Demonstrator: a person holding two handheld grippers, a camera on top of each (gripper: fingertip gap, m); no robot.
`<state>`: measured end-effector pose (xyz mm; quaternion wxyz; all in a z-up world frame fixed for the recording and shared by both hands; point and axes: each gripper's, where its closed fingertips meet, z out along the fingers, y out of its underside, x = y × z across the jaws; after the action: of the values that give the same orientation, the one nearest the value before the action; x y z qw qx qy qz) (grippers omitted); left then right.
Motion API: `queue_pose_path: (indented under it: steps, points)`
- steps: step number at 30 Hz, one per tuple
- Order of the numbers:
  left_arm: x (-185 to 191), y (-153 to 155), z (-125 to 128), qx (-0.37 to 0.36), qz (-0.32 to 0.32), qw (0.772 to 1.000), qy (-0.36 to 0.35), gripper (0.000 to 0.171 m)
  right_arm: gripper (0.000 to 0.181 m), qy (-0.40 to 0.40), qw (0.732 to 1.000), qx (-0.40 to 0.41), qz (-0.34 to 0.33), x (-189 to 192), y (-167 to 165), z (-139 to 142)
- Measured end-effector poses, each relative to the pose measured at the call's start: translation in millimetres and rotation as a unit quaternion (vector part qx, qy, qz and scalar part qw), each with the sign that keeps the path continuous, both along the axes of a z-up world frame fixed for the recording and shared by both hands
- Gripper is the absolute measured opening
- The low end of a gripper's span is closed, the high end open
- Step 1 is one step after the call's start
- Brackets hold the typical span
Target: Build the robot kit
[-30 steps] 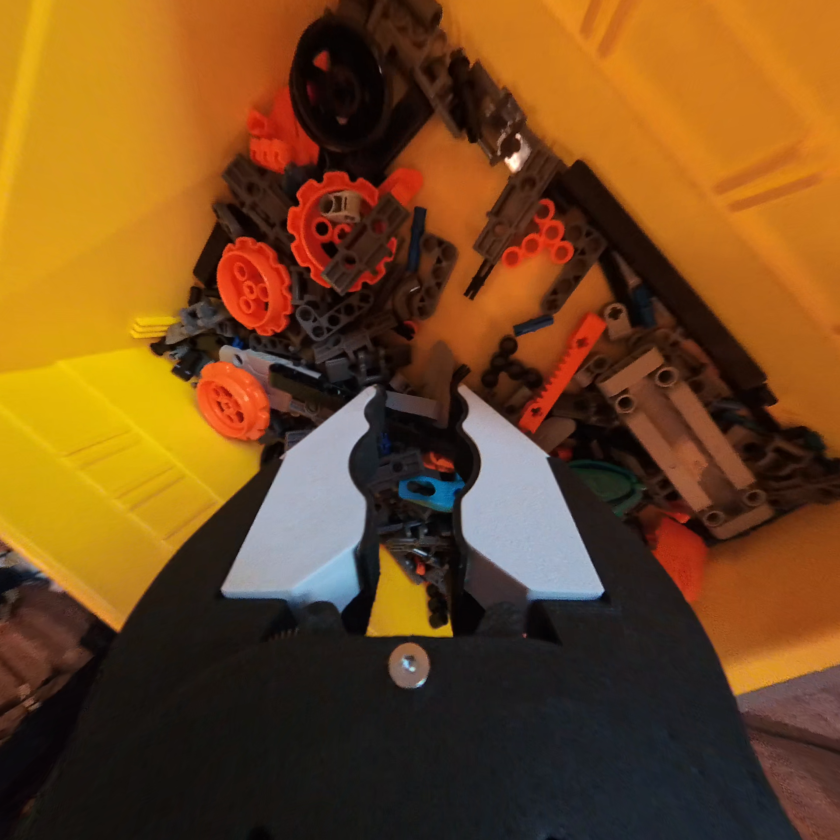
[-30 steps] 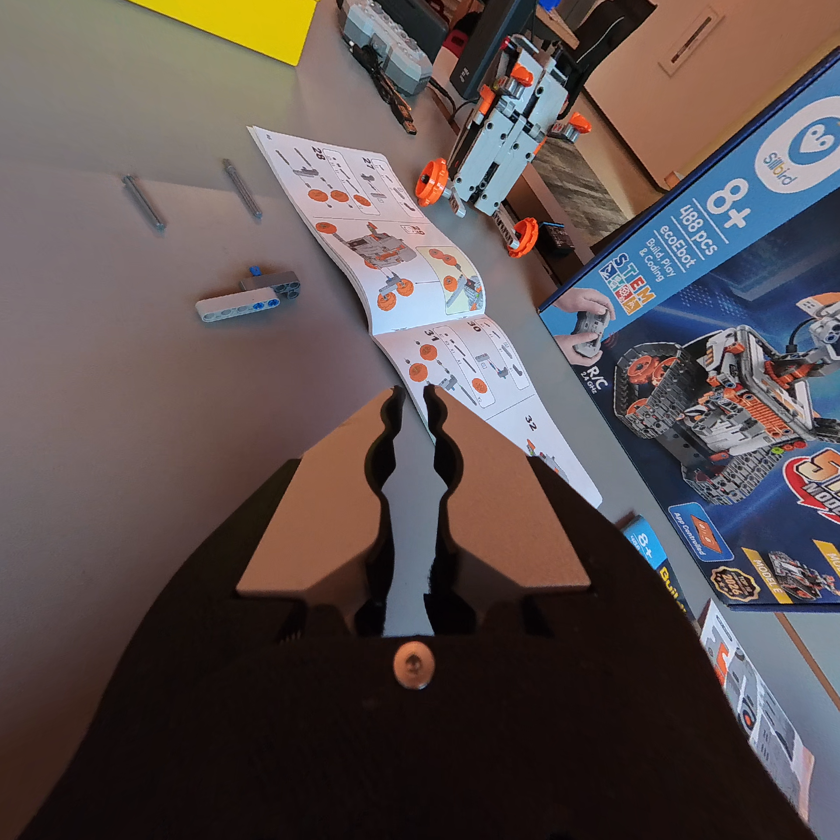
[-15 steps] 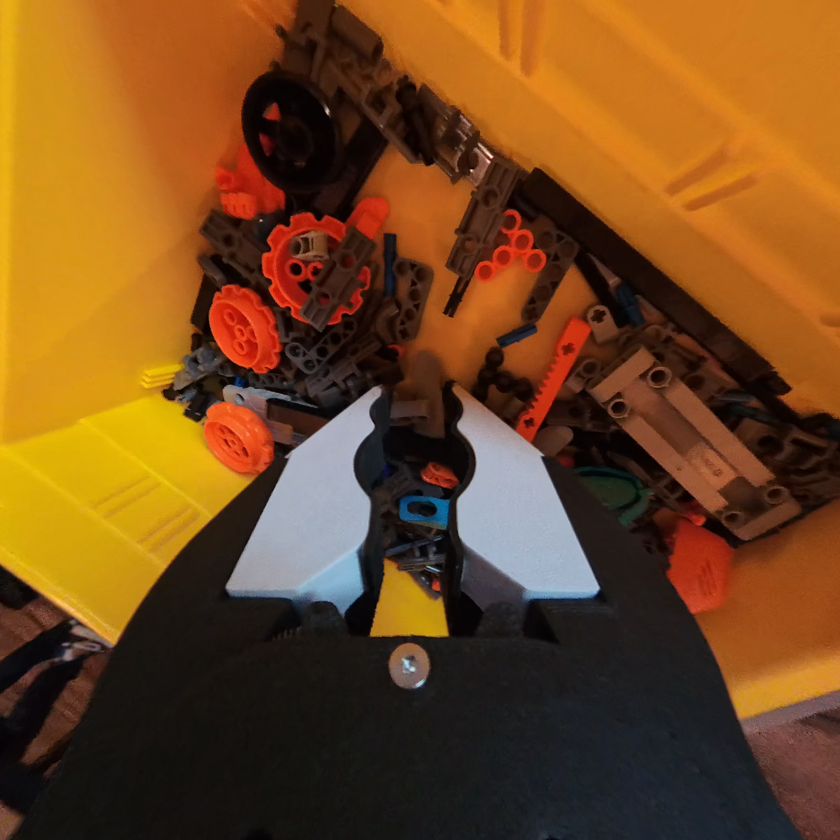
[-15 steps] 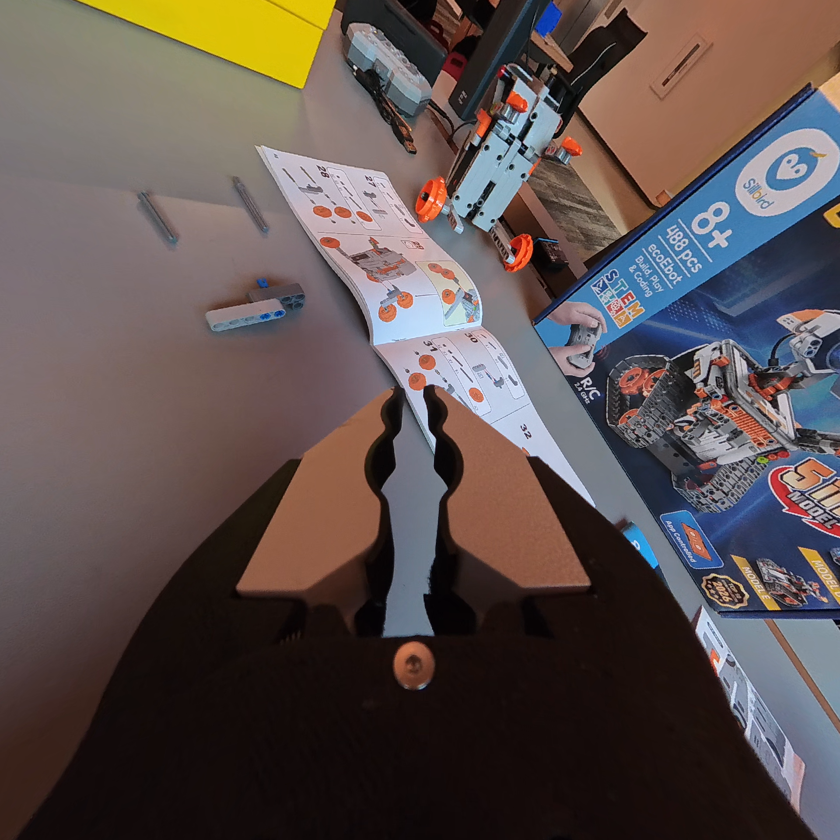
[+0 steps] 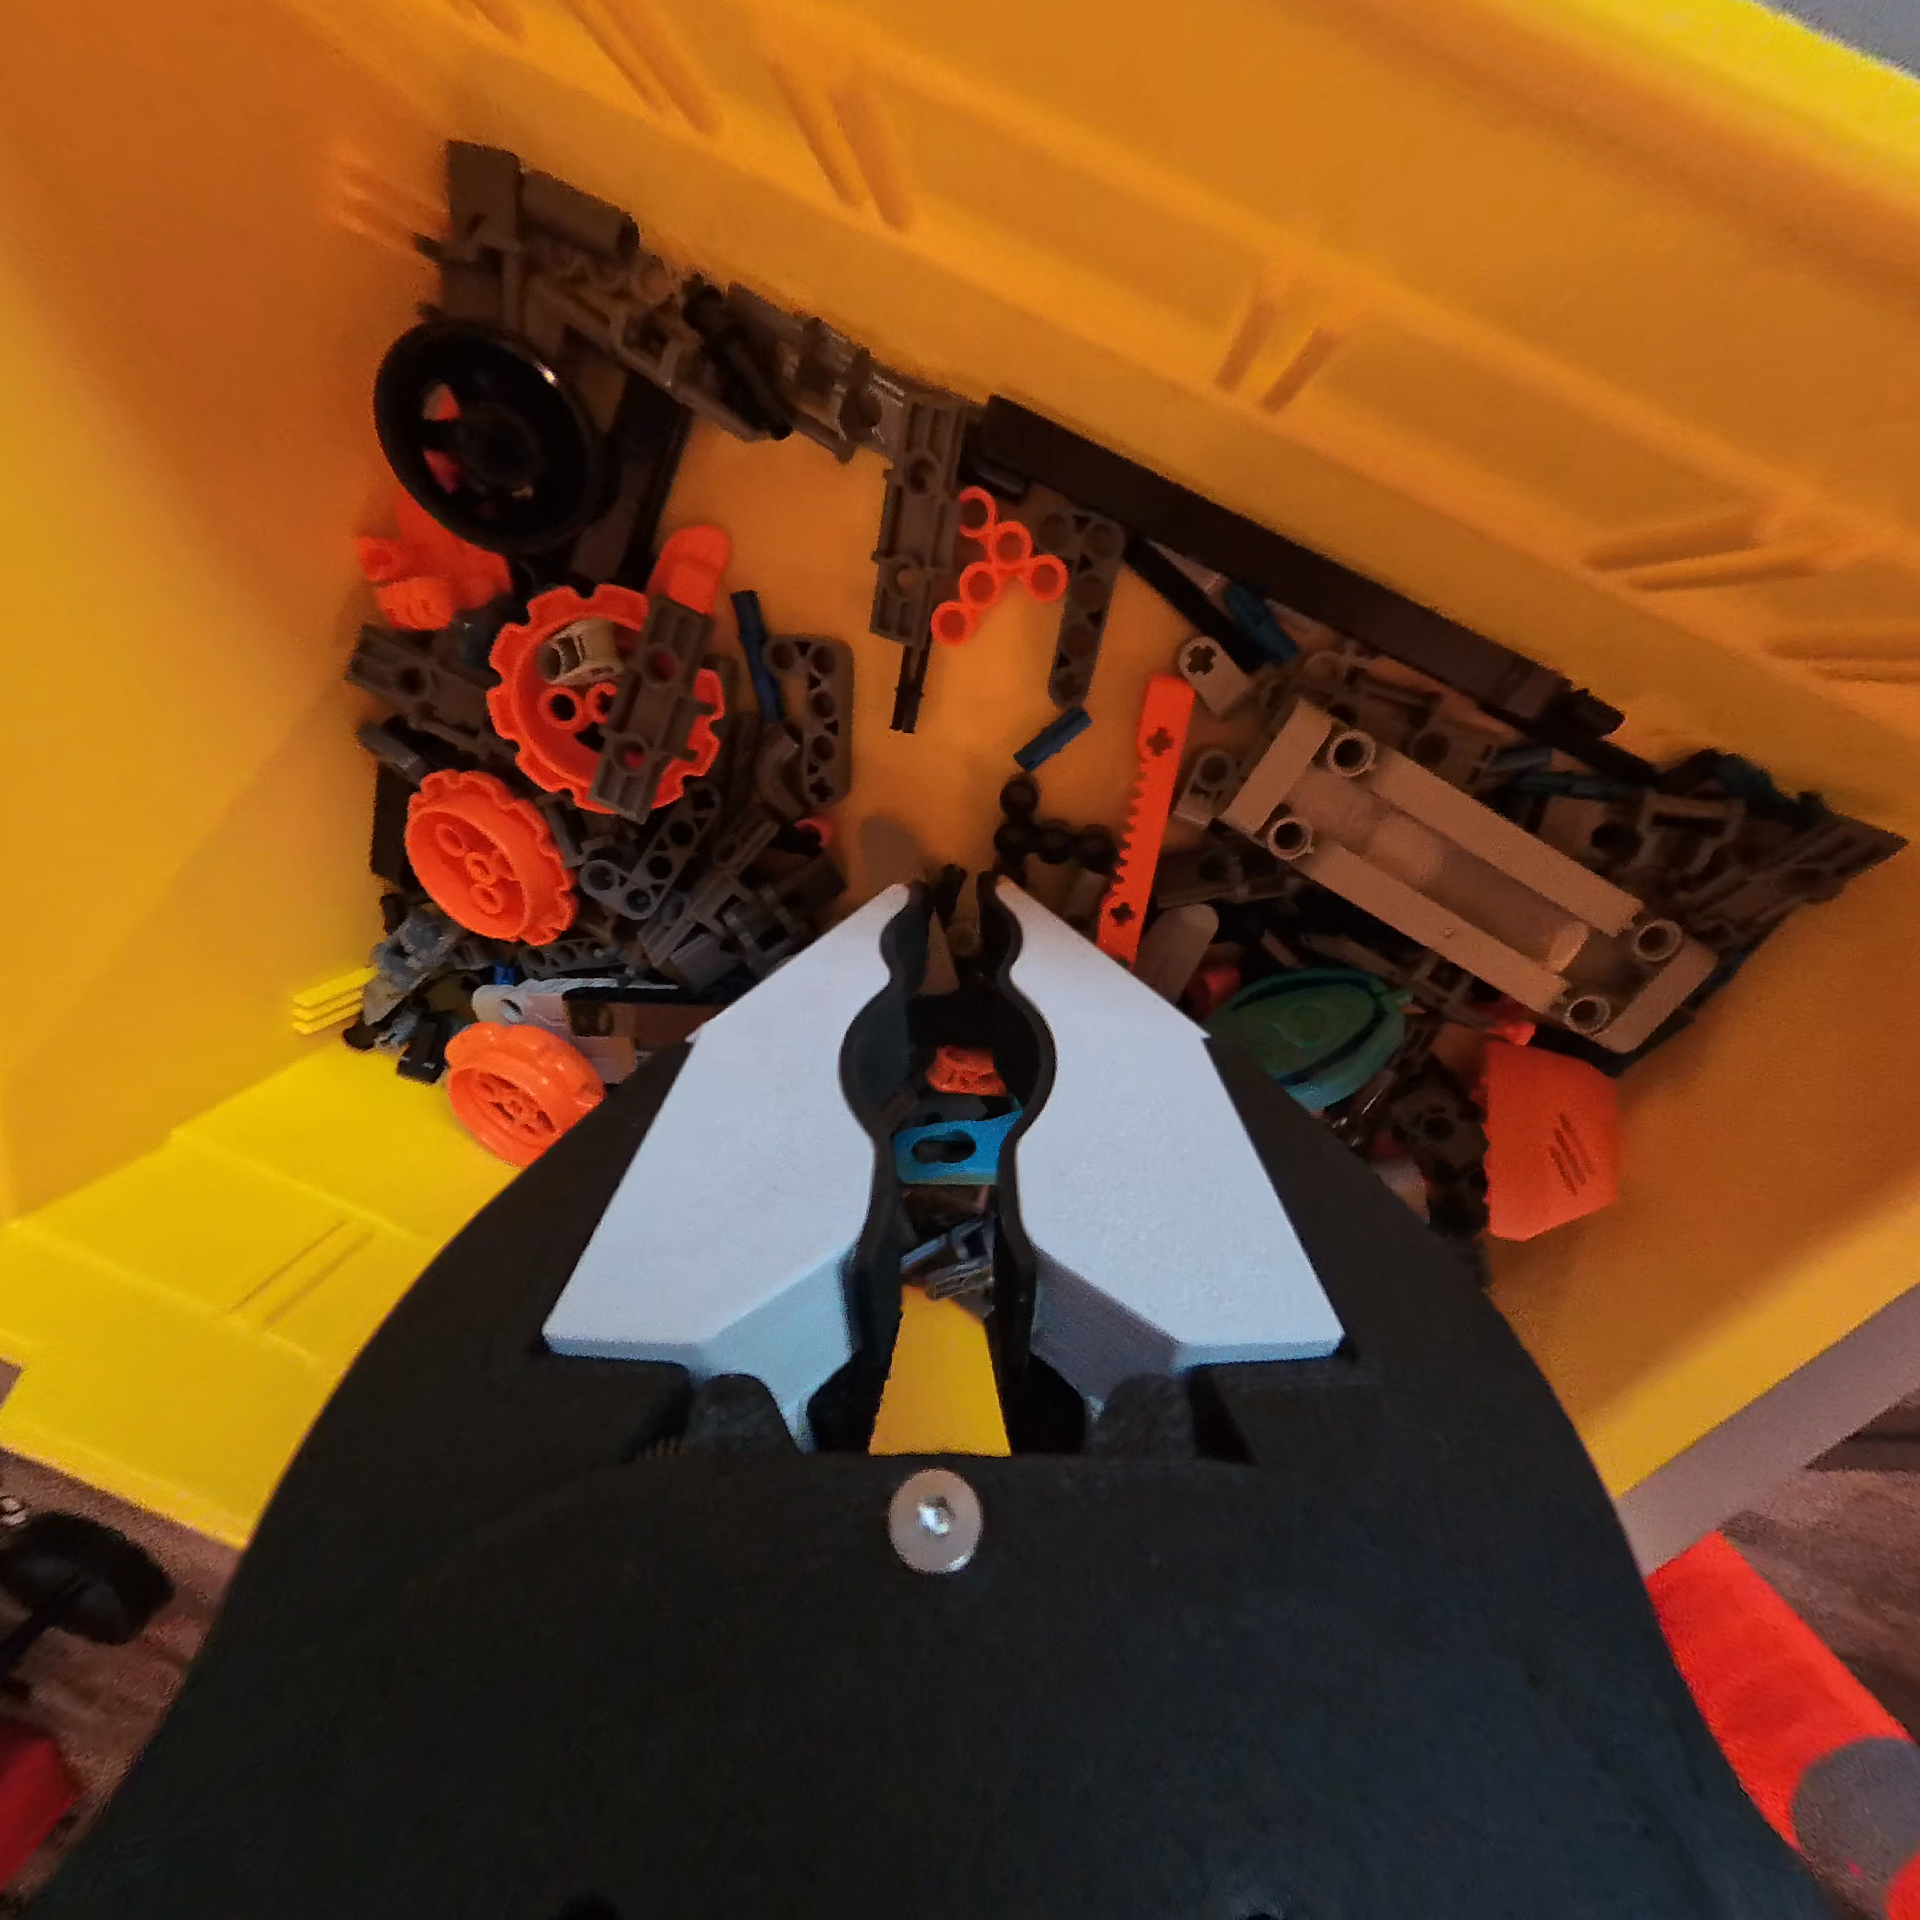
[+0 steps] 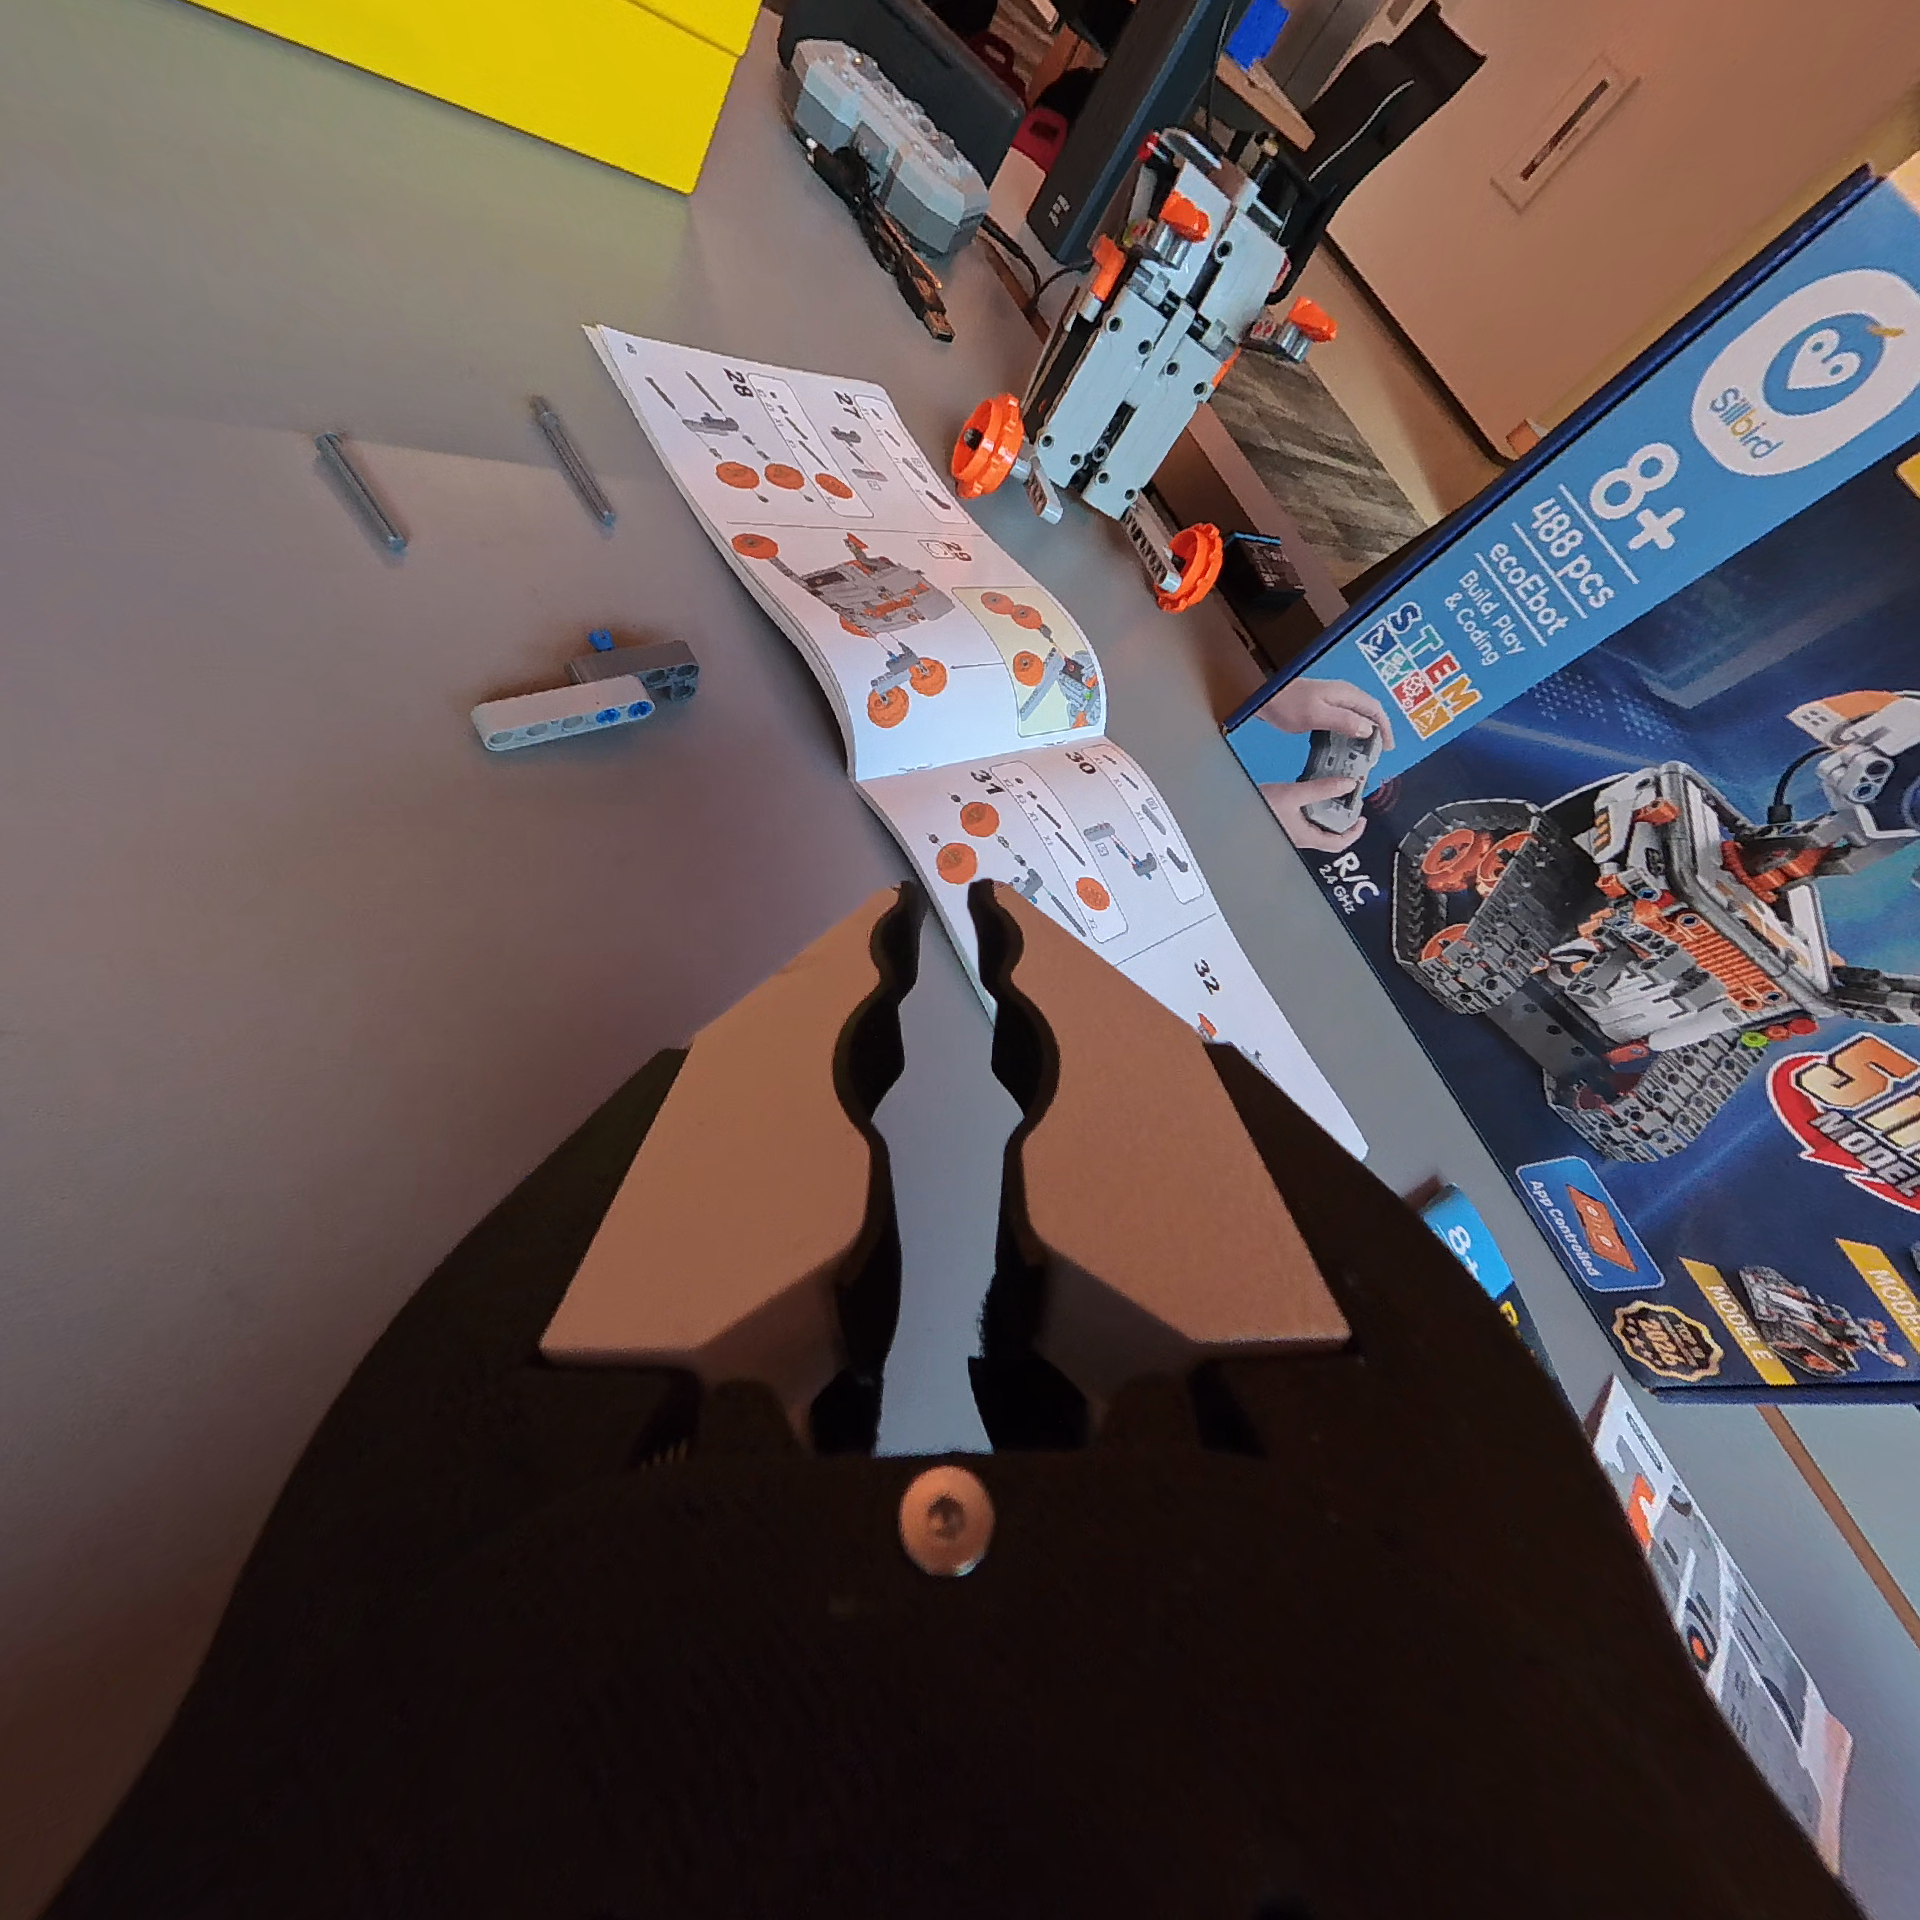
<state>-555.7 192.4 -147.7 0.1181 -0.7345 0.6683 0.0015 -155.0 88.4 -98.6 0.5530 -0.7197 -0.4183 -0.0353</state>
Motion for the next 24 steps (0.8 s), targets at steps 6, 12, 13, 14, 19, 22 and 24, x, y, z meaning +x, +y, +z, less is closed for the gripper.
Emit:
queue_pose_path:
  steps: [6,12,13,14,19,22,24]
  points:
    - [0,-3,5,-0.015,-0.032,0.999,0.009,0.009,0.009,0.0,1.0,0.002,-0.009,6,4,3]
    - [2,-4,9,-0.04,-0.048,0.998,-0.005,0.011,0.009,0.001,1.0,0.0,-0.012,8,5,2]
    - [2,-1,10,-0.037,-0.045,0.998,-0.007,0.011,0.009,0.0,1.0,0.0,-0.013,8,5,2]
    - [2,1,10,-0.04,-0.041,0.998,-0.008,0.013,0.009,-0.001,1.0,0.0,-0.013,9,5,2]
    - [11,21,20,-0.031,0.01,0.998,-0.054,0.019,0.009,-0.005,1.0,0.002,-0.018,12,6,3]
    - [17,39,34,-0.008,0.04,0.995,-0.091,0.021,0.009,0.0,1.0,0.002,-0.019,12,5,3]
    - [20,48,41,-0.008,0.058,0.993,-0.107,0.028,0.009,0.0,1.0,0.0,-0.016,11,5,2]
